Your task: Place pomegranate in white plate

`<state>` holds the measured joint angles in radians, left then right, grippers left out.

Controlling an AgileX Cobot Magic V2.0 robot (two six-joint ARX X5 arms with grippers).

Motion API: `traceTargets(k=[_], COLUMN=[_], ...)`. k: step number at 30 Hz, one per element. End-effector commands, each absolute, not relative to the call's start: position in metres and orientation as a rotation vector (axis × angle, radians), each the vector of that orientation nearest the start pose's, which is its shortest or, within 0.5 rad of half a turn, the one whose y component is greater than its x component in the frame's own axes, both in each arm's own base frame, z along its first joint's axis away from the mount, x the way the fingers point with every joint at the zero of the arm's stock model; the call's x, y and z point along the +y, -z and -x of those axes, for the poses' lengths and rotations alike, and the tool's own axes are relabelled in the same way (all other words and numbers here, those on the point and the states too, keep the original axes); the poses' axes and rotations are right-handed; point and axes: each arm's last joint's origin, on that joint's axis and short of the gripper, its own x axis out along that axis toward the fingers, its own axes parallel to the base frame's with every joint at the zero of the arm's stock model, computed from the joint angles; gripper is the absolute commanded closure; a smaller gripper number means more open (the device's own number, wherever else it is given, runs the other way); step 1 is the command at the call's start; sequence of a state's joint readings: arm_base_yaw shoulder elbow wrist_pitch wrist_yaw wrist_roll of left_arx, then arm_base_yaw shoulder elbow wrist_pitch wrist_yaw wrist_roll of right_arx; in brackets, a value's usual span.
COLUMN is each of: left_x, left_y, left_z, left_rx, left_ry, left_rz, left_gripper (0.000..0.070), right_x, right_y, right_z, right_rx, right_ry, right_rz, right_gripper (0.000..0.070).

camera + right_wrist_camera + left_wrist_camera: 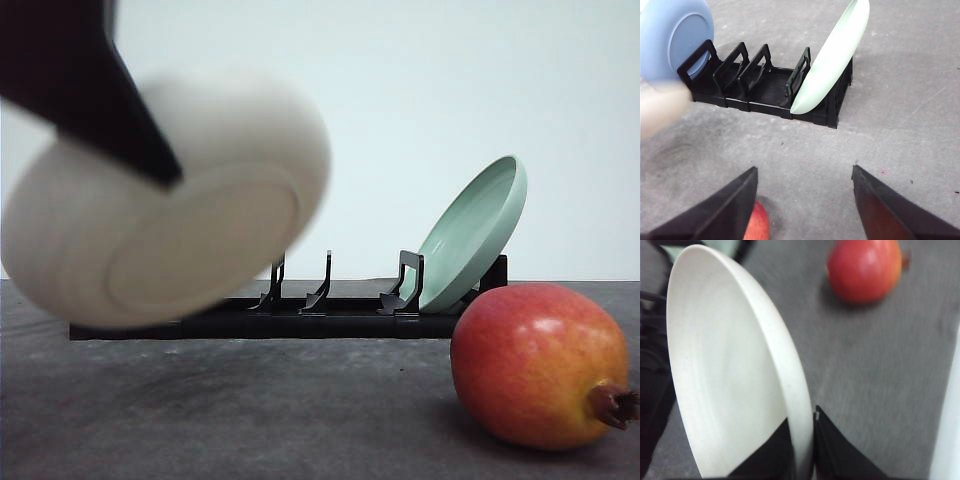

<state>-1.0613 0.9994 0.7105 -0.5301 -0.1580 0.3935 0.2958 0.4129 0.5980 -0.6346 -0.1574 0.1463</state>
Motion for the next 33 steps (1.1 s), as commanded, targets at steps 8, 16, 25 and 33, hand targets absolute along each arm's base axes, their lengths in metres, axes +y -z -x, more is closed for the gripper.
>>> traceTargets(k=[8,16,25,33], left_x=[-0.206,-0.218,-0.220,-0.216], left_y=[-0.207,-0.182,-0.174,-0.180], left_z=[-0.096,-0.097,-0.098,-0.099], left_rx=[0.503,0.581,0.636,0.764], left_ry=[1.008,0.996,0.973,0.940], left_rz=[-1.200,-1.310,-1.286,-1.156], left_gripper=[0.0697,0.0680,0.0554,0.0428], right_x=[0.032,0.032,0.032,0.032], right_y=[-0.278,-0.278,-0.278,-0.278], right_z=[-0.089,-0.089,-0.089,-0.089], right_rx=[0.459,0.459,0.458,0.458], right_ry=[-0.416,-0.416,-0.413,-0.414], right_rz=[-0.113,-0.113,-0.111,-0.109], right_gripper=[0.0318,0.0318,0.0318,0.0318])
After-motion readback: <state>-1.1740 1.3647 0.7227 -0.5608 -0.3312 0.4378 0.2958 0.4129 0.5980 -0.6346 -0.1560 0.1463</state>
